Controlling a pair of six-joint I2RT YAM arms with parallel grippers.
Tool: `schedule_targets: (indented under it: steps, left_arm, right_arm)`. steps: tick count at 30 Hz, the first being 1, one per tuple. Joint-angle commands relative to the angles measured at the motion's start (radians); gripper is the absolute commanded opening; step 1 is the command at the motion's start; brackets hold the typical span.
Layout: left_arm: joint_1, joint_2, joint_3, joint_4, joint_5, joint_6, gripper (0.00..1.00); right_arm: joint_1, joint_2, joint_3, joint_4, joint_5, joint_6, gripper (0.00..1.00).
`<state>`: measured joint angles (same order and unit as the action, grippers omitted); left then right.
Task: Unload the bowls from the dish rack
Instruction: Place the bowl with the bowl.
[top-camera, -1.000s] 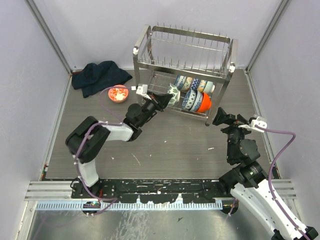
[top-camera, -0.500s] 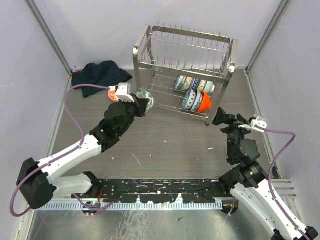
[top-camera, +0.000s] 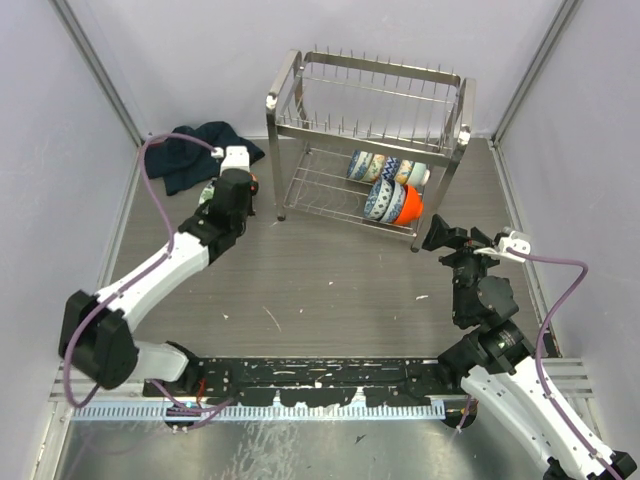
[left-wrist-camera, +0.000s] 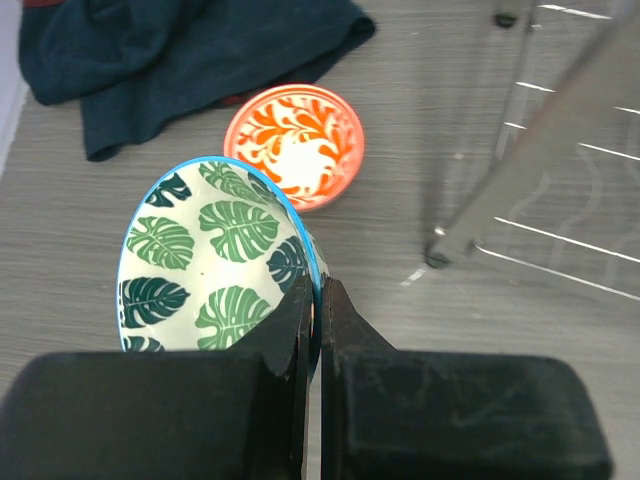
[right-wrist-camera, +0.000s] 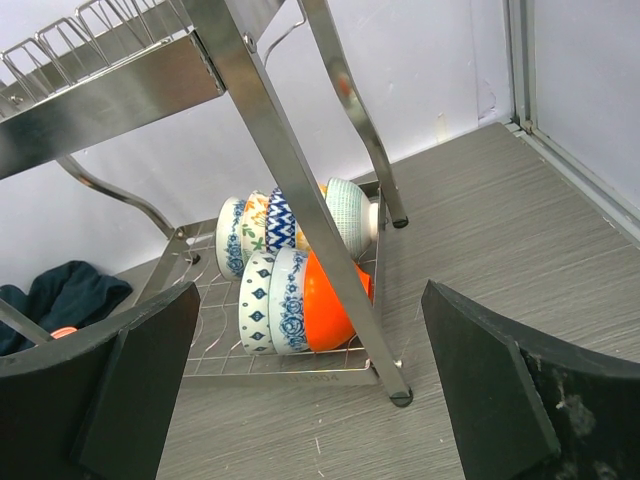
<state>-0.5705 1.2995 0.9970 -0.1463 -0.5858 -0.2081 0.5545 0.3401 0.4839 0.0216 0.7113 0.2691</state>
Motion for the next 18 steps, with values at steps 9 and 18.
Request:
schedule_targets:
  steps: [9,18]
  left_arm:
    - [0.097,0.29,0.313,0.045,-0.007,0.195,0.0]
    - [0.155,0.414,0.41,0.086,0.055,0.216,0.0]
  right_arm:
    - [0.004,0.003,0.01,0.043,-0.011,0.012,1.0]
    - [0.004,0.0,0.011,0.046,-0.009,0.01,1.0]
